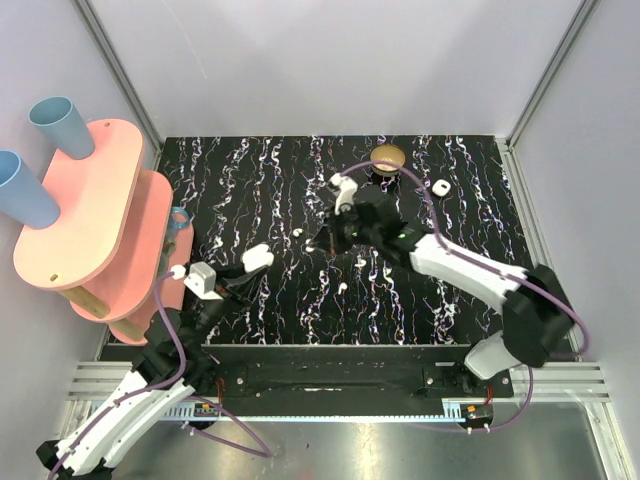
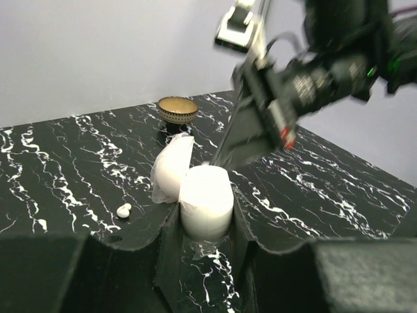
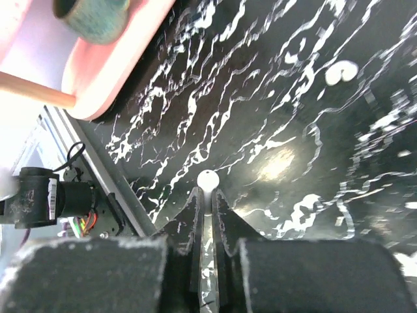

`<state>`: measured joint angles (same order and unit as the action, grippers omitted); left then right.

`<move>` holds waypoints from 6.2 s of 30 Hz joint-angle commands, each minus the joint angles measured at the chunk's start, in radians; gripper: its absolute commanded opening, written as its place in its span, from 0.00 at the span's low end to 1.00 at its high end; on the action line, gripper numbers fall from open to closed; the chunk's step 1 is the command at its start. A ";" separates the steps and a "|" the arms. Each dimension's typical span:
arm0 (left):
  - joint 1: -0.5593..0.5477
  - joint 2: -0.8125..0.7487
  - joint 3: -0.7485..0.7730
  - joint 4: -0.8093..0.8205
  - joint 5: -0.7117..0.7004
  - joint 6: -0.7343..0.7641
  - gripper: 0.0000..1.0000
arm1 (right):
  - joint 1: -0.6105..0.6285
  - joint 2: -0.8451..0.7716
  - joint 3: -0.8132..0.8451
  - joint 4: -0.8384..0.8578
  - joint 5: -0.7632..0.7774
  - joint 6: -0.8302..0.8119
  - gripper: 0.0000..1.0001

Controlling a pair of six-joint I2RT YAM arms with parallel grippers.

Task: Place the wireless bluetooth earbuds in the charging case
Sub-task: Insert the left earbud into the left side groove of the charging case, then move the right earbud to the center of the board.

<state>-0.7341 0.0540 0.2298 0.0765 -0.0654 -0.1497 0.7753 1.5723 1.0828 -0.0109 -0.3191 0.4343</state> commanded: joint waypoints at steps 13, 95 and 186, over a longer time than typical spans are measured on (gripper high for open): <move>-0.001 0.334 0.055 0.389 0.656 0.058 0.00 | -0.025 -0.434 0.158 -0.492 -0.313 -0.679 0.00; -0.001 0.589 0.141 0.462 0.840 0.013 0.00 | 0.346 -0.231 0.350 -0.704 -0.009 -0.991 0.33; 0.045 0.368 0.195 0.436 0.194 0.142 0.00 | -0.351 0.638 0.689 -0.187 -0.302 -0.022 0.59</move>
<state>-0.6941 0.4255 0.3870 0.4713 0.1715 -0.0395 0.3847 2.1574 1.6783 -0.1661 -0.6201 0.4404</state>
